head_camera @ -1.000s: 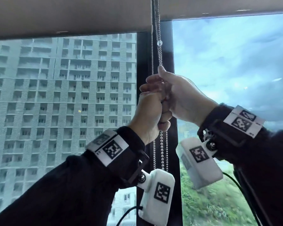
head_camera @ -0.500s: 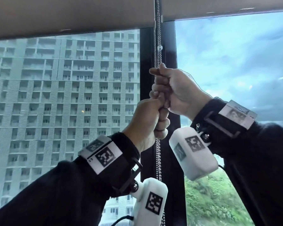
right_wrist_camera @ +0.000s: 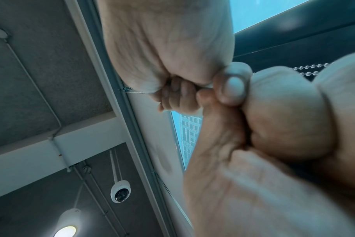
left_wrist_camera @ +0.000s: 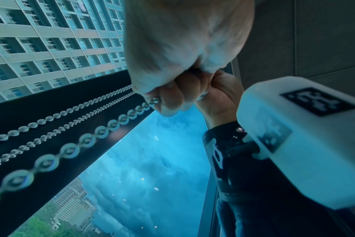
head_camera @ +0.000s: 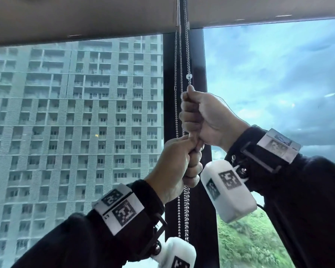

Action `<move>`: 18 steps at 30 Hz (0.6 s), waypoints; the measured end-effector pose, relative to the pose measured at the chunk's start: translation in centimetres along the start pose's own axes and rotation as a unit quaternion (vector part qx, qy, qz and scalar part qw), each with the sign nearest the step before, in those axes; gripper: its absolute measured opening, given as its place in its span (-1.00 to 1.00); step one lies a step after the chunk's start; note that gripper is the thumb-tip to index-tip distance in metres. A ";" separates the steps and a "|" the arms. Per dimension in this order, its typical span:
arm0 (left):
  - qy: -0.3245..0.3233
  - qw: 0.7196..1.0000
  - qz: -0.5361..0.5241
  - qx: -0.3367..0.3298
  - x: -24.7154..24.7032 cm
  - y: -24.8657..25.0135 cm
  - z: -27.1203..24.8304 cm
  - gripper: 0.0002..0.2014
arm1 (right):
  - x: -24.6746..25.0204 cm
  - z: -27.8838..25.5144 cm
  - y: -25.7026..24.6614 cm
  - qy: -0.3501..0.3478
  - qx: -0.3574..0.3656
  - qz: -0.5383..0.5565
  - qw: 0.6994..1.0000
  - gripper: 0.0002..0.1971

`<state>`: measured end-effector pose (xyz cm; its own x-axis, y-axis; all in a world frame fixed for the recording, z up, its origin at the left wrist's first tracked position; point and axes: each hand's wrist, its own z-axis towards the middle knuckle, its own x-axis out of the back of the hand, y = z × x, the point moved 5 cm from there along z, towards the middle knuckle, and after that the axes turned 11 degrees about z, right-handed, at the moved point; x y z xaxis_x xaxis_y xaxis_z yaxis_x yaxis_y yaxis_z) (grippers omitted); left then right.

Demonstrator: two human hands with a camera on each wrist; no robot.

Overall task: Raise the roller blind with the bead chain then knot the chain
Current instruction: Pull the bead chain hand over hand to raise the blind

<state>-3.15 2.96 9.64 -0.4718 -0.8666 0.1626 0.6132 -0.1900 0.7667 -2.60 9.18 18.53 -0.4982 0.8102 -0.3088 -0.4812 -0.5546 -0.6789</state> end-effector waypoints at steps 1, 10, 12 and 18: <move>-0.002 1.000 0.000 0.002 0.0 -0.2 -0.1 -0.63 | 0.1 0.0 0.2 0.000 0.000 0.001 1.000 -0.61; -0.002 1.000 -0.004 0.027 -0.1 -1.6 -0.9 -0.61 | 1.4 0.0 1.6 0.000 -0.011 -0.013 1.000 -0.61; 0.000 0.999 0.010 0.036 -0.1 -1.9 -1.1 -0.60 | 1.7 -0.1 1.9 -0.001 -0.011 -0.021 1.000 -0.62; 0.033 0.993 0.095 0.055 0.7 -2.3 0.0 -0.62 | 2.8 0.0 1.6 0.037 0.053 -0.056 0.996 -0.64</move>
<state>-4.88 2.76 8.03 -0.3103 -0.9107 0.2727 0.6126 0.0278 0.7899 -4.74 10.56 16.56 -0.3851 0.8774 -0.2862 -0.6057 -0.4743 -0.6389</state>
